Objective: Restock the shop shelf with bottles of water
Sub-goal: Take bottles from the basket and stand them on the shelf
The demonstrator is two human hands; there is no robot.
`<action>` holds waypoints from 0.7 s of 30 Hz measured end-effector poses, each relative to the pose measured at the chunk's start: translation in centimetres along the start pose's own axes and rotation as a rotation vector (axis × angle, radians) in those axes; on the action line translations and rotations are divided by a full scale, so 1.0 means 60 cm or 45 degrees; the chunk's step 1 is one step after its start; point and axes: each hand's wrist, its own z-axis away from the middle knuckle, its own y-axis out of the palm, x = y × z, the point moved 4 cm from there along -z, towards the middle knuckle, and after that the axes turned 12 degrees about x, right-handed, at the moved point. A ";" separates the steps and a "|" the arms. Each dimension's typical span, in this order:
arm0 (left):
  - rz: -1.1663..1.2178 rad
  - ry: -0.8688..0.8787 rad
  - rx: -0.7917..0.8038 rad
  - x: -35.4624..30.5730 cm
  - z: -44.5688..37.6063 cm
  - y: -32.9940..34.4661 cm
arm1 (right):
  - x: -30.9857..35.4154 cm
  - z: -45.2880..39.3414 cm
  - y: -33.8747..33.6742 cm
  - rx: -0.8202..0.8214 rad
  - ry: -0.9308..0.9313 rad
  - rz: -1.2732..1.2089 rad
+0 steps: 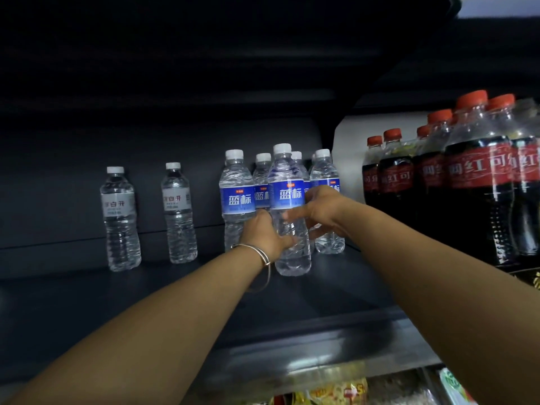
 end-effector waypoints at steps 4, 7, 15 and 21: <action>-0.159 -0.009 -0.126 0.011 0.012 -0.028 | 0.000 -0.014 0.011 -0.038 0.006 0.014; -0.259 -0.039 -0.219 0.023 0.018 -0.042 | 0.005 -0.020 0.024 -0.063 0.015 0.032; -0.201 0.017 -0.170 0.038 0.018 -0.042 | 0.011 -0.029 0.039 -0.113 0.054 0.061; -0.190 0.039 -0.127 0.037 0.027 -0.043 | 0.006 -0.029 0.046 -0.171 0.040 0.109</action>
